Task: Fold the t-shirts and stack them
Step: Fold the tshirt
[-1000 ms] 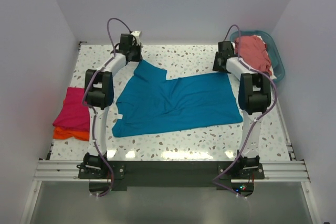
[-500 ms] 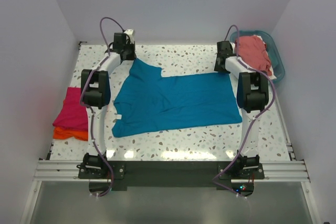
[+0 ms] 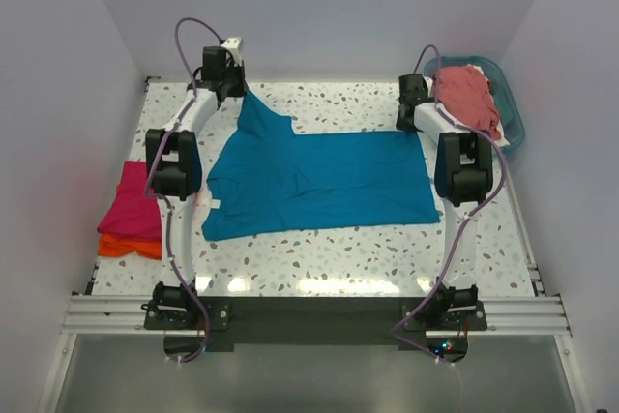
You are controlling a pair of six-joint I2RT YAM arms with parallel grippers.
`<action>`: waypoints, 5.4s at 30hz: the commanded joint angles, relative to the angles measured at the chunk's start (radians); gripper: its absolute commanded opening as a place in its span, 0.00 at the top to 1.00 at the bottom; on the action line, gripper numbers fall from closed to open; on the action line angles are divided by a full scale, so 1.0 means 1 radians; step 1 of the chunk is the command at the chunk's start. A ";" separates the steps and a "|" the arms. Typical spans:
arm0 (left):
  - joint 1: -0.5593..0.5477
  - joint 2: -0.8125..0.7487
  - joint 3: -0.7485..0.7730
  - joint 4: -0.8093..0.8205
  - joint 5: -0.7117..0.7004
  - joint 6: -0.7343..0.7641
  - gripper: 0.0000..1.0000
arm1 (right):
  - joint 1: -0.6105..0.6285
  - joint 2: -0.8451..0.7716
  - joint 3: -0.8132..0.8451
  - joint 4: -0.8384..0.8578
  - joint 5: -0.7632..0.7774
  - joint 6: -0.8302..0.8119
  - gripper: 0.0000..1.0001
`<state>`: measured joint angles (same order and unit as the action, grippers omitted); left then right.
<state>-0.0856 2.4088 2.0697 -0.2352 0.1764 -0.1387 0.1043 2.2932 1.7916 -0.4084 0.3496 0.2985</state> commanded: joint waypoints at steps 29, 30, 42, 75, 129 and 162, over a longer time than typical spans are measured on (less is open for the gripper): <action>0.026 -0.451 -0.495 0.220 0.043 -0.183 1.00 | -0.026 -0.319 -0.270 0.095 -0.008 0.108 1.00; 0.026 -0.470 -0.522 0.259 0.043 -0.193 1.00 | -0.026 -0.331 -0.287 0.095 -0.006 0.114 1.00; 0.026 -0.799 -0.936 0.361 0.008 -0.312 1.00 | -0.026 -0.515 -0.528 0.137 0.000 0.175 1.00; 0.029 -1.433 -1.562 0.237 -0.172 -0.590 0.82 | -0.031 -0.793 -0.920 0.243 -0.167 0.294 0.70; -0.266 -0.613 -0.928 0.019 -0.367 -0.615 0.37 | 0.037 -0.745 -1.072 0.404 -0.343 0.317 0.80; -0.313 -0.731 -1.019 0.069 -0.291 -0.598 1.00 | 0.037 -0.736 -1.086 0.450 -0.348 0.321 0.82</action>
<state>-0.3843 1.7485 1.0767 -0.2134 -0.1307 -0.7475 0.1368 1.5707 0.7174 0.0120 0.0074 0.6098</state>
